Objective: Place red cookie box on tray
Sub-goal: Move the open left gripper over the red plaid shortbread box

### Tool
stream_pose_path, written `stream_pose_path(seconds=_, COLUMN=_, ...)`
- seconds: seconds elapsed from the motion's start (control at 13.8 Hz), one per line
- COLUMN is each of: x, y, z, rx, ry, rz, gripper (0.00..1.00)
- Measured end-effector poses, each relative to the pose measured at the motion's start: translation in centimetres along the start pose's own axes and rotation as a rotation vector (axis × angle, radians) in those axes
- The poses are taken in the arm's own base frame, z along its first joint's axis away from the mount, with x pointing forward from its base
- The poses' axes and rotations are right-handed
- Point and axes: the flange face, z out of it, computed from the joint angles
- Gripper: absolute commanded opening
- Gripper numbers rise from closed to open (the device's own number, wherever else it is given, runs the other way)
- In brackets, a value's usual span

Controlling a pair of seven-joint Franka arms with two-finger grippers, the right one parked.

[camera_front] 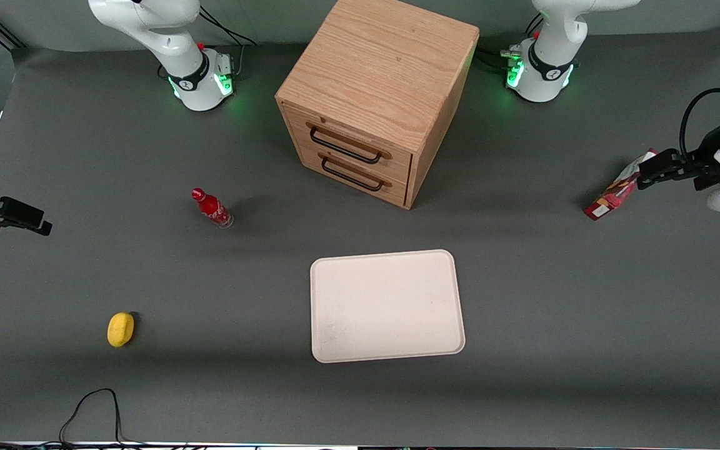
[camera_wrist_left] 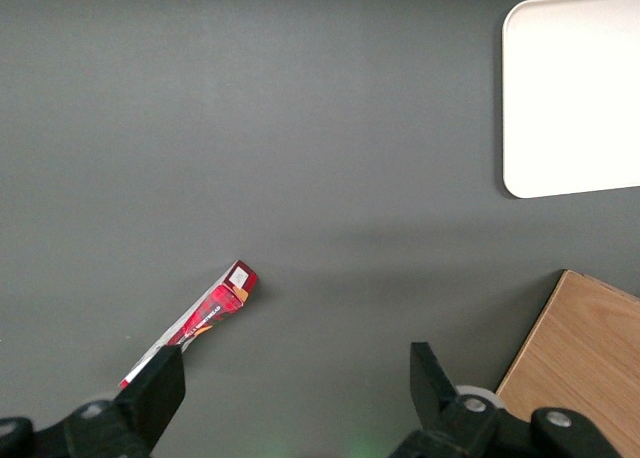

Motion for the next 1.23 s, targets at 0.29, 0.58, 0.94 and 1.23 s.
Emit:
stream_pose_path(seconds=0.29, x=-0.2, y=-0.4, z=0.2, rx=0.007, ry=-0.021, rz=-0.007, gripper=1.00)
stream_pose_path(seconds=0.58, x=-0.5, y=-2.5, z=0.7, rx=0.017, ry=-0.039, rz=-0.014, gripper=1.00)
stream_pose_path(seconds=0.94, x=-6.5, y=-10.8, z=3.1, rx=0.030, ry=-0.045, rz=0.018, gripper=1.00)
stream_pose_path(seconds=1.23, x=-14.7, y=-15.7, z=5.8, rx=0.026, ry=-0.022, rz=0.045, gripper=1.00)
